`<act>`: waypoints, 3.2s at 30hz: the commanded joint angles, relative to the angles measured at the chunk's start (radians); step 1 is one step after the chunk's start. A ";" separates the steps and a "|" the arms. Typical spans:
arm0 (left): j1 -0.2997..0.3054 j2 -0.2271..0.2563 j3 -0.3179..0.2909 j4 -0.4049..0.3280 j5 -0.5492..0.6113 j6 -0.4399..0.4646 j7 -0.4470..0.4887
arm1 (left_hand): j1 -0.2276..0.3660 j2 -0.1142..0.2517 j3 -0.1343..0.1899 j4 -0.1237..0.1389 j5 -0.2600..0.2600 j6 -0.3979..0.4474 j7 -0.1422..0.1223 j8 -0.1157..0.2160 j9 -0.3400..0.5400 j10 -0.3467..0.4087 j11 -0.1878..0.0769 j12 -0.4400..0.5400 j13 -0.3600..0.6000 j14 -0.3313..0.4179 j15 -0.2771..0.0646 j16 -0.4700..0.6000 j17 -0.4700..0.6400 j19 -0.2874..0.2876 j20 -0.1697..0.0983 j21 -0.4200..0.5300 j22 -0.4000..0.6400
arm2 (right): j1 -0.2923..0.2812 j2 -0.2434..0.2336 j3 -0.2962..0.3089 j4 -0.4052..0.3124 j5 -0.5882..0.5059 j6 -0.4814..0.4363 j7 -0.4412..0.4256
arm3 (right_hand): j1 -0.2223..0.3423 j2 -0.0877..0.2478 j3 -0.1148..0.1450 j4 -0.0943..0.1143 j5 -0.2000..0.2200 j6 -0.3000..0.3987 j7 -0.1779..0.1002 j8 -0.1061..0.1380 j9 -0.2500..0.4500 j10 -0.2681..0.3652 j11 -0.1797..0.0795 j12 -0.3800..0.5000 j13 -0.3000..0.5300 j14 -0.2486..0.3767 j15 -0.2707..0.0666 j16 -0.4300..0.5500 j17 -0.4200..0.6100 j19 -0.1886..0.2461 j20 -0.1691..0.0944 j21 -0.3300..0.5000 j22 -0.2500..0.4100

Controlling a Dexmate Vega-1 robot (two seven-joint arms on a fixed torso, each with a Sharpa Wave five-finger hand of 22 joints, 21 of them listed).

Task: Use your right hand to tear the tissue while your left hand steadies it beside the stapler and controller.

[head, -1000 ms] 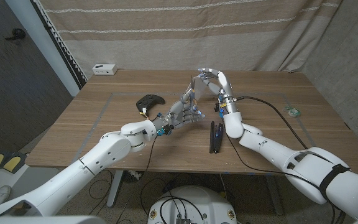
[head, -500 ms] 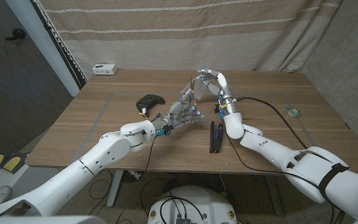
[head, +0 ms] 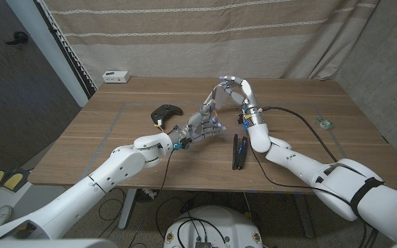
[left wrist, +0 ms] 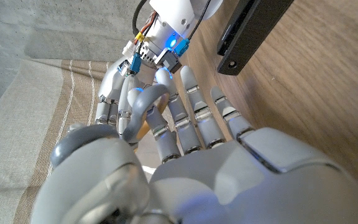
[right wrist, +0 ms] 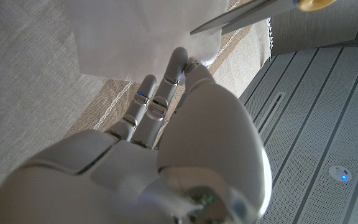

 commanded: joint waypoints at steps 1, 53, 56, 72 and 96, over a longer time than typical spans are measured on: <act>-0.007 -0.012 0.003 0.019 0.002 -0.010 -0.011 | 0.057 0.066 0.033 -0.013 0.006 -0.065 0.078 0.342 0.272 0.045 -0.041 0.004 -0.004 0.002 -0.122 0.000 -0.003 0.003 -0.007 -0.004 0.004 | -0.002 0.001 0.003 -0.006 0.018 -0.001 0.016 | 0.002 0.007 0.000 0.001 0.007 0.005 -0.005 -0.002 0.002 0.002 -0.002 -0.005 0.002 -0.004 -0.103 0.008 0.002 -0.004 -0.155 0.008 0.003; 0.042 0.039 -0.025 -0.004 0.006 -0.061 -0.067 | 0.218 0.173 0.627 0.094 -0.216 -0.109 0.073 0.341 0.273 0.008 -0.052 -0.008 0.039 0.005 -0.139 -0.077 -0.093 -0.038 -0.024 0.051 0.065 | -0.061 -0.006 0.061 -0.131 0.101 -0.151 0.067 | -0.004 0.002 -0.013 0.006 0.030 0.003 0.004 -0.008 0.006 0.014 0.002 -0.017 0.006 0.007 -0.103 0.006 -0.004 -0.008 -0.152 0.040 -0.002; 0.046 0.045 -0.028 0.001 0.008 -0.070 -0.082 | 0.215 0.171 0.631 0.093 -0.218 -0.108 0.073 0.341 0.273 0.008 -0.053 -0.008 0.038 0.006 -0.140 -0.078 -0.095 -0.039 -0.024 0.052 0.065 | -0.075 -0.011 0.068 -0.159 0.099 -0.172 0.066 | -0.005 0.002 -0.014 0.006 0.031 0.003 0.005 -0.008 0.006 0.014 0.002 -0.017 0.006 0.009 -0.103 0.007 -0.004 -0.007 -0.151 0.041 -0.002; 0.051 0.069 -0.035 0.058 0.030 -0.124 -0.172 | 0.191 0.161 0.662 0.089 -0.228 -0.101 0.068 0.341 0.273 0.010 -0.052 -0.008 0.038 0.010 -0.137 -0.081 -0.107 -0.039 -0.025 0.056 0.064 | -0.140 -0.009 0.107 -0.248 0.121 -0.231 0.068 | -0.009 -0.001 -0.019 0.007 0.037 0.009 0.008 -0.007 0.007 0.025 0.001 -0.018 0.005 0.017 -0.103 0.007 -0.006 -0.005 -0.148 0.048 -0.004; 0.089 0.089 -0.066 0.032 0.056 -0.161 -0.127 | 0.155 0.150 0.719 0.067 -0.232 -0.096 0.062 0.341 0.272 0.007 -0.050 -0.008 0.041 -0.001 -0.138 -0.086 -0.125 -0.043 -0.015 0.061 0.060 | -0.079 0.028 0.091 -0.142 0.130 -0.203 0.053 | -0.014 -0.003 -0.024 0.008 0.044 0.012 0.010 -0.008 0.008 0.030 0.003 -0.022 0.004 0.026 -0.103 0.006 -0.009 -0.001 -0.147 0.056 -0.005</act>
